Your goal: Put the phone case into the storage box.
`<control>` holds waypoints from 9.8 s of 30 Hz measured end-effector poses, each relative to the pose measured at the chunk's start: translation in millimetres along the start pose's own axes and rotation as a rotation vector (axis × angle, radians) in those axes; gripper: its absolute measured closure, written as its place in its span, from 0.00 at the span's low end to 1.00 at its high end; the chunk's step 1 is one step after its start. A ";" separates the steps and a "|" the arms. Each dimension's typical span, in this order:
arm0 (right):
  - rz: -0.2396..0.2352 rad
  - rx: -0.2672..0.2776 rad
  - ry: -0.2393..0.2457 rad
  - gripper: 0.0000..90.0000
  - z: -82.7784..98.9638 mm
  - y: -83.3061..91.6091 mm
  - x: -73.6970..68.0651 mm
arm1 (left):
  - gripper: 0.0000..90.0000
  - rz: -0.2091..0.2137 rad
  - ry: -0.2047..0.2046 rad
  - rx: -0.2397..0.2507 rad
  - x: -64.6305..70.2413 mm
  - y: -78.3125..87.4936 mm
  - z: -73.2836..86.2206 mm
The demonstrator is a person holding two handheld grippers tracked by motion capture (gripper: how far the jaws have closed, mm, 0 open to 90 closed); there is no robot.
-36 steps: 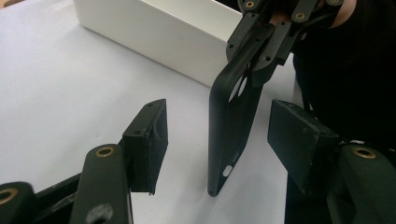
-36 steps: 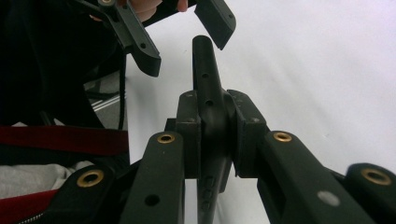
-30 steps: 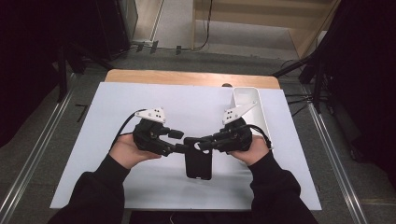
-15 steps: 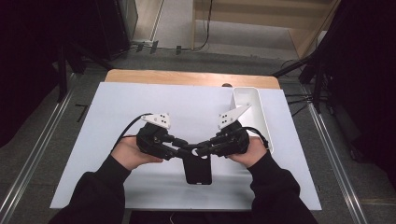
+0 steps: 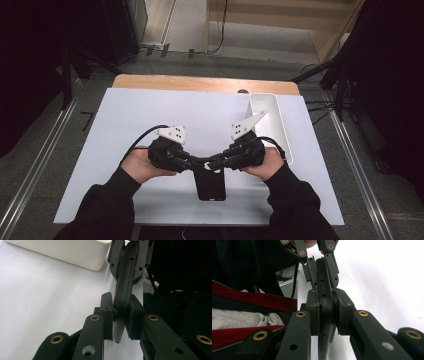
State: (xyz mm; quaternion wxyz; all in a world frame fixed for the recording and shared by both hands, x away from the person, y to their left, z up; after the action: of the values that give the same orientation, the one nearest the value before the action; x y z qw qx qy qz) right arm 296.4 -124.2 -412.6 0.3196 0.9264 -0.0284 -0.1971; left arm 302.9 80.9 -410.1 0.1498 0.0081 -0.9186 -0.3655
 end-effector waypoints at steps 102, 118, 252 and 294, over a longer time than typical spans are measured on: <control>0.528 0.194 -0.276 0.00 13.4 -27.7 2.5 | 0.88 -0.389 0.449 0.202 -20.4 48.5 2.3; 0.611 0.267 -0.335 0.00 4.4 -44.1 -8.4 | 0.88 -0.382 0.463 0.206 -19.8 41.4 1.8; 0.568 0.279 -0.269 0.14 -2.5 -6.6 9.5 | 0.32 -0.365 0.352 0.152 -12.9 11.1 100.4; 0.597 0.334 -0.274 0.14 -13.0 78.8 15.2 | 0.32 -0.405 0.392 0.143 -9.1 23.4 119.9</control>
State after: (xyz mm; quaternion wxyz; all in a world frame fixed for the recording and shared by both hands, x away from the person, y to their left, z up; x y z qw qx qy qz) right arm 321.1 -181.9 -361.0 0.2007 0.8817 -0.3719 -0.2098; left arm 280.1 179.4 -479.3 0.2476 0.2724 -0.8752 -0.3137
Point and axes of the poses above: each handheld gripper's, and its own axes: y roughly backward along the jaws, z roughly out of its underside, x roughly to its right, the point moved 3 cm from there along -y, roughly forward along the jaws, and after that the axes turned 3 degrees about -x, right-handed, at the moved point
